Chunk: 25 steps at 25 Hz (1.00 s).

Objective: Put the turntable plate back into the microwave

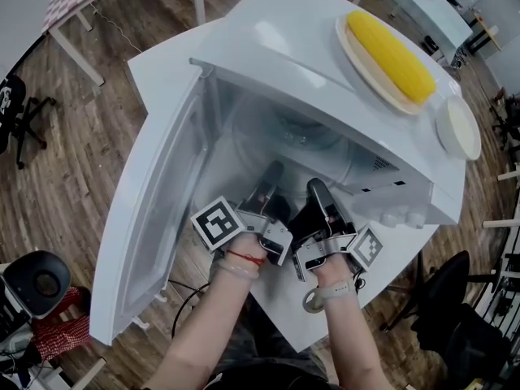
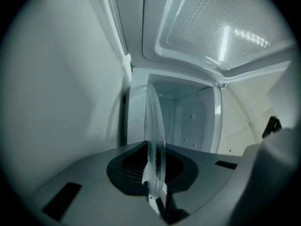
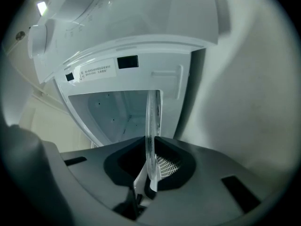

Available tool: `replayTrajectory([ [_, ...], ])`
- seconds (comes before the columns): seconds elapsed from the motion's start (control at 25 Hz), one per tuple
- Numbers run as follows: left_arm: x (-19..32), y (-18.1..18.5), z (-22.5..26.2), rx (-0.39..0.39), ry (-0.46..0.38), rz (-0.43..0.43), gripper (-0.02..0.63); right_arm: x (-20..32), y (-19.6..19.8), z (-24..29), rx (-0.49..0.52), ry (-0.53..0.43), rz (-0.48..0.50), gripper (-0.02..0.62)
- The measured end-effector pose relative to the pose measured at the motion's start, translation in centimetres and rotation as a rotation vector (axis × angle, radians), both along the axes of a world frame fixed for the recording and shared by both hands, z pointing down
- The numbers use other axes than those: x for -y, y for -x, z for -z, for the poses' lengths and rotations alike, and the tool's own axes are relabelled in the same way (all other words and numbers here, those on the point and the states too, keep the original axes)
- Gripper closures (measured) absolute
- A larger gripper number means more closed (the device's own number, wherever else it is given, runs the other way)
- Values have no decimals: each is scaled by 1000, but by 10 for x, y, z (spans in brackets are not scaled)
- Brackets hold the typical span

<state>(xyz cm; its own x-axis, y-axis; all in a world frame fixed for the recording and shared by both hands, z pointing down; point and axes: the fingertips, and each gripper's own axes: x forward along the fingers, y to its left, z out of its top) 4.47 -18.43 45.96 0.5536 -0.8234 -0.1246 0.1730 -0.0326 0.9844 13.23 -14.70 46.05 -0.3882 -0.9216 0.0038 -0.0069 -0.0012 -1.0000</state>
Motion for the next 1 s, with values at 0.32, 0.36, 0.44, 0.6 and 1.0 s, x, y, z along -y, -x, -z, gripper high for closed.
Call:
replayTrajectory([
  [0.32, 9, -1, 0, -11, -17, -4, 574, 9, -2, 0, -17, -25, -15, 538],
  [0.36, 10, -2, 0, -11, -15, -7, 574, 10, -2, 0, -16, -25, -18, 538],
  [0.44, 13, -2, 0, -9, -15, -11, 574, 12, -2, 1, -16, -26, -26, 538],
  [0.6, 18, -4, 3, -3, -24, -15, 574, 17, -5, 4, -19, -27, -42, 537],
  [1.0, 31, -3, 13, -4, -40, -18, 574, 29, -4, 15, -28, -57, -65, 532],
])
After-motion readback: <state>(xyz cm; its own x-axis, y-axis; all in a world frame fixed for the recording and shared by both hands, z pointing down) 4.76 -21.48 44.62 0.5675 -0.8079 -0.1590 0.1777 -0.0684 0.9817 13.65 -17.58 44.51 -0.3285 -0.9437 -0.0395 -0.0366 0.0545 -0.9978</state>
